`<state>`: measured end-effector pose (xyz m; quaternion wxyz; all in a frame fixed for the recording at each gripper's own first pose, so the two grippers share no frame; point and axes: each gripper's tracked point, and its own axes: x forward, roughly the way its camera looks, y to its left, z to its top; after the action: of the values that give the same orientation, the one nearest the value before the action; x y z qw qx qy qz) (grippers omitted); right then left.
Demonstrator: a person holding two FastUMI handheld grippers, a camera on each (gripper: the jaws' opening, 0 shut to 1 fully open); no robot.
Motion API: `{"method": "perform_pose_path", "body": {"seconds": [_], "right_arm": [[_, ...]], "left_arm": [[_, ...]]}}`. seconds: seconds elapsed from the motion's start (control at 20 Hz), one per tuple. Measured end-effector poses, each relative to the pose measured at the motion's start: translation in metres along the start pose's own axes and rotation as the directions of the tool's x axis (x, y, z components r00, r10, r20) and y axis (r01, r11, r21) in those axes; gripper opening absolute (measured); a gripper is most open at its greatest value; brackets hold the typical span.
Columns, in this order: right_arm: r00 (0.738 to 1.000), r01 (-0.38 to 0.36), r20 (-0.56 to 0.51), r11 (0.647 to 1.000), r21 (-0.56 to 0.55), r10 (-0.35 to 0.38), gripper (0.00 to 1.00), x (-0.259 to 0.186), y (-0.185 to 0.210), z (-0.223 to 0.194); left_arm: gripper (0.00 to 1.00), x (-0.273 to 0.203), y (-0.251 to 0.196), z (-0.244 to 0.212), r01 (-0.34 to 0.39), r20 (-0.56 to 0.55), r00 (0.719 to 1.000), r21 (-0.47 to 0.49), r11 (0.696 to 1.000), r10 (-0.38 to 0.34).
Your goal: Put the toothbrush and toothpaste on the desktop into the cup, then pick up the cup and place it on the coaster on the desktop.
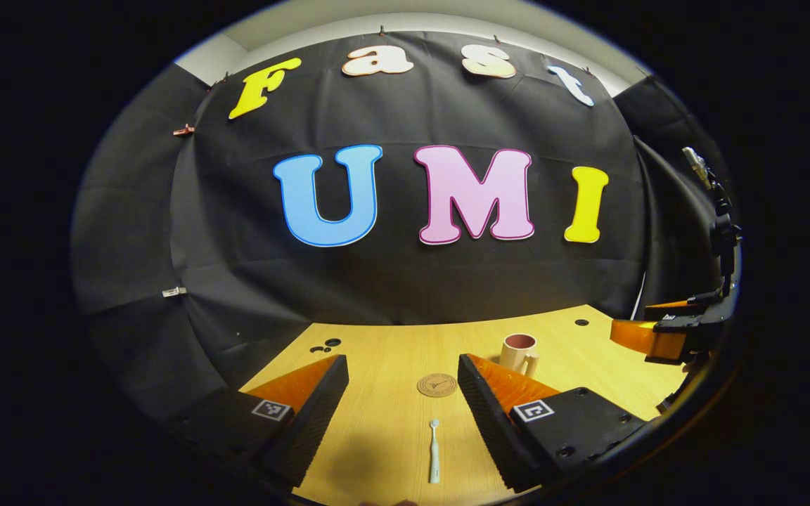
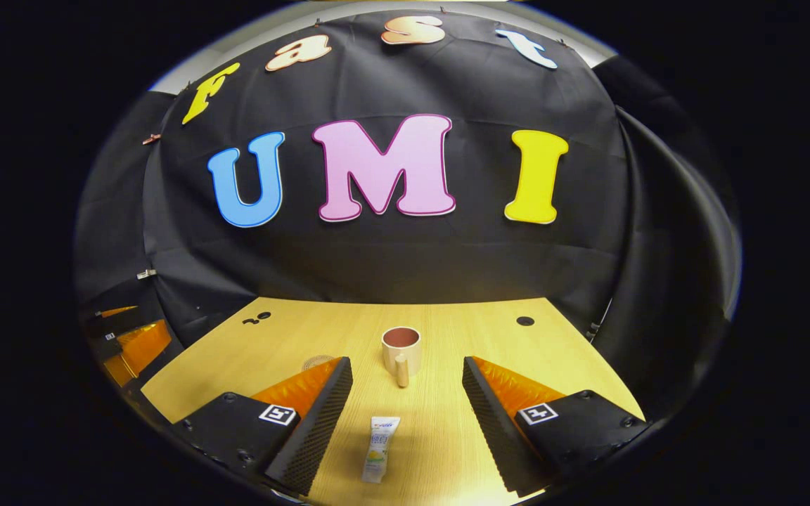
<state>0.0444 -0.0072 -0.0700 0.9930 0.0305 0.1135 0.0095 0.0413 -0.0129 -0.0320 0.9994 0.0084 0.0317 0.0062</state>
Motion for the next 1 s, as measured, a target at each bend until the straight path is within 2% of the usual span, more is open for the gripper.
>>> {"method": "perform_pose_path", "body": {"seconds": [0.35,0.55,0.75,0.8,1.0], "right_arm": [[0.993,-0.032,-0.114,0.999,0.000,0.032,0.97,0.026,0.010,-0.028],[0.971,-0.049,-0.236,0.999,0.006,0.050,0.97,0.046,0.020,-0.059],[0.927,-0.081,-0.366,0.997,0.011,0.079,0.98,0.057,0.029,-0.099],[0.900,-0.093,-0.427,0.996,0.008,0.087,0.98,0.062,0.032,-0.120],[0.840,-0.114,-0.534,0.993,0.001,0.097,0.99,0.070,0.035,-0.161]], "left_arm": [[0.99,0.010,0.006,-0.016,-0.034,-0.041,0.999,-0.011,0.999,0.034],[0.99,0.012,0.016,-0.027,-0.080,-0.068,0.995,-0.019,0.997,0.078],[0.99,0.012,0.026,-0.045,-0.133,-0.113,0.985,-0.028,0.991,0.129],[0.99,0.013,0.030,-0.053,-0.153,-0.134,0.980,-0.027,0.988,0.148],[0.99,0.017,0.039,-0.073,-0.202,-0.197,0.961,-0.030,0.979,0.192]]}}
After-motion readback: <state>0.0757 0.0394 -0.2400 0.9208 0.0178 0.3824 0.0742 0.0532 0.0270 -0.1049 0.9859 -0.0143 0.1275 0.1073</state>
